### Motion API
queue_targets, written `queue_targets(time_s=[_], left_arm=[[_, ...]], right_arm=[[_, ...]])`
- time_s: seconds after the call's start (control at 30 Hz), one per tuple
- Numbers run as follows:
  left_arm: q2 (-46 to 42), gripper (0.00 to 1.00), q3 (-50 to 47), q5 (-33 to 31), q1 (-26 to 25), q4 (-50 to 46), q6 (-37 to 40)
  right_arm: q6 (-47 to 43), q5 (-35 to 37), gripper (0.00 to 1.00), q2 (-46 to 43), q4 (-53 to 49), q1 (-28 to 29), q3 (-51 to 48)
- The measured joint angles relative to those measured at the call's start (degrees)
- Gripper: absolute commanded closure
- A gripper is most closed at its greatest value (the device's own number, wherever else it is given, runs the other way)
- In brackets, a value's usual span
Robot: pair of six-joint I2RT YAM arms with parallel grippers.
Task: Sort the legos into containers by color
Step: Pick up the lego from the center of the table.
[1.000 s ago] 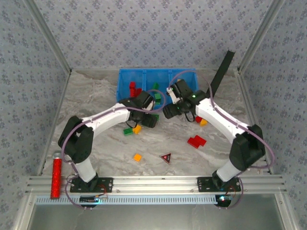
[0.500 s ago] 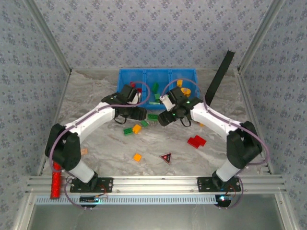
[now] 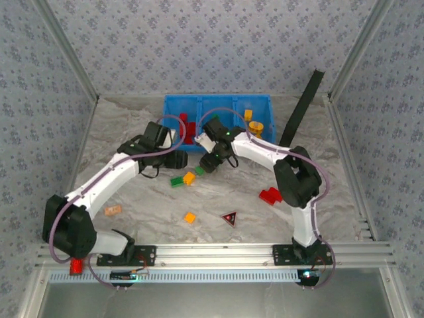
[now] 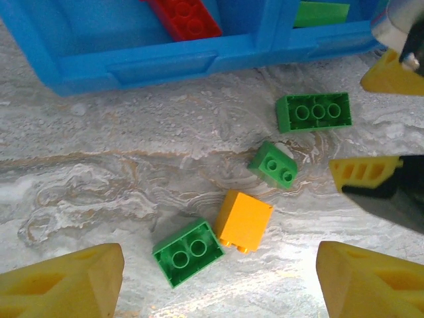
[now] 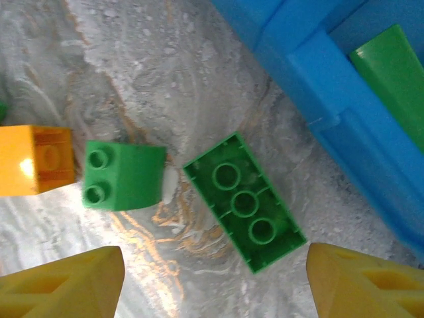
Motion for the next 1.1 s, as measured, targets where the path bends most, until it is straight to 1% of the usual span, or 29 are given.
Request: queue_targets(time_s=[0.1, 0.2, 0.33, 0.5, 0.53, 0.6, 0.7, 0.8, 0.87, 1.0, 1.1], left_arm=[[-1.6, 0.23, -1.4, 0.1, 0.7, -0.2, 0.0], [-2.4, 0.23, -2.3, 0.3, 1.0, -0.3, -0.2], [-2.7, 0.23, -2.9, 0.8, 1.6, -0.6, -0.3], [-3.8, 0.22, -3.0, 1.0, 2.4, -0.9, -0.3], [-3.9, 0.22, -3.0, 1.0, 2.5, -0.9, -0.2], [-4.1, 0.22, -3.0, 1.0, 2.5, -0.9, -0.3], [-4.2, 0.22, -3.0, 1.1, 2.5, -0.9, -0.3], [-4.2, 0.22, -3.0, 1.2, 2.5, -0.9, -0.3], [-4.2, 0.22, -3.0, 1.2, 2.6, -0.9, -0.3], [-4.2, 0.22, -3.0, 1.4, 2.8, -0.9, -0.4], [-4.2, 0.22, -3.0, 1.4, 2.8, -0.9, -0.4]], right_arm=[[-1.3, 0.2, 0.26, 2.2, -1.5, -0.6, 2.4], [-2.4, 0.2, 0.31, 4.1, -2.8, -0.9, 4.3], [-3.4, 0.1, 0.34, 6.1, -4.0, -0.9, 5.5], [-4.4, 0.4, 0.34, 7.0, -4.5, -0.9, 5.9], [-4.4, 0.4, 0.35, 7.2, -4.6, -0.9, 5.9], [-4.8, 0.4, 0.43, 7.8, -4.7, -0.9, 6.1], [-5.3, 0.4, 0.50, 9.2, -5.0, -0.9, 6.2], [-5.4, 0.3, 0.52, 9.8, -5.5, -0.9, 6.2], [-5.7, 0.3, 0.58, 9.8, -5.7, -0.9, 6.2], [-5.9, 0.3, 0.64, 9.8, -5.8, -0.9, 5.9], [-5.8, 0.0, 0.66, 8.9, -6.0, -1.2, 5.0]])
